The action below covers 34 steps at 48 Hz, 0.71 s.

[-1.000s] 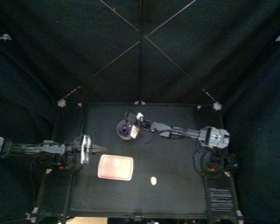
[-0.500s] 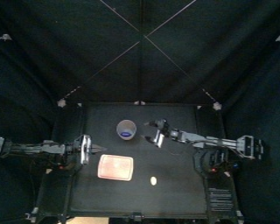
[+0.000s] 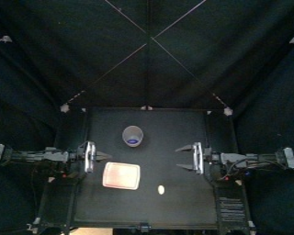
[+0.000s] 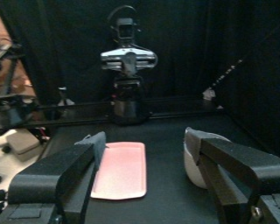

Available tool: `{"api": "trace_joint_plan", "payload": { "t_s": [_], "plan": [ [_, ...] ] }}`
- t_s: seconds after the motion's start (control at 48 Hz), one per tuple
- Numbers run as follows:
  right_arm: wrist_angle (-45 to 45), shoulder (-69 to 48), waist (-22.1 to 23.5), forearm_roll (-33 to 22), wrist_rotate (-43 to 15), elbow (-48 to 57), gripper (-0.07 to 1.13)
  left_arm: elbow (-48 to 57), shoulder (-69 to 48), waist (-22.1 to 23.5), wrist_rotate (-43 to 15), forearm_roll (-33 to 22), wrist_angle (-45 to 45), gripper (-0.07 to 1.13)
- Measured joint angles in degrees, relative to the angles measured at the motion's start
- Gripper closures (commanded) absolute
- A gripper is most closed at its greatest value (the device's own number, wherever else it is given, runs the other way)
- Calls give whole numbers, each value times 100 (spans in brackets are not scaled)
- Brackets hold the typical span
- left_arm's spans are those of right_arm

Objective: Pick the eggplant then place it in the grey bowl
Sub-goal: Drop eggplant in the grey bowl and return to neutral

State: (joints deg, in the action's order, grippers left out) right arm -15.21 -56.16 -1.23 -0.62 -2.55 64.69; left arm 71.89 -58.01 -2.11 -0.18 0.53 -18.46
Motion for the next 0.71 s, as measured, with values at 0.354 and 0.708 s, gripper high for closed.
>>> {"api": "trace_joint_plan", "payload": {
  "t_s": [0.354, 0.708],
  "plan": [
    [0, -158, -299, -9, 18, 387, 2, 44, 0, -9, 0, 0, 0, 109],
    [0, -132, -281, -26, 18, 387, 2, 44, 0, -9, 0, 0, 0, 109]
  ]
}}
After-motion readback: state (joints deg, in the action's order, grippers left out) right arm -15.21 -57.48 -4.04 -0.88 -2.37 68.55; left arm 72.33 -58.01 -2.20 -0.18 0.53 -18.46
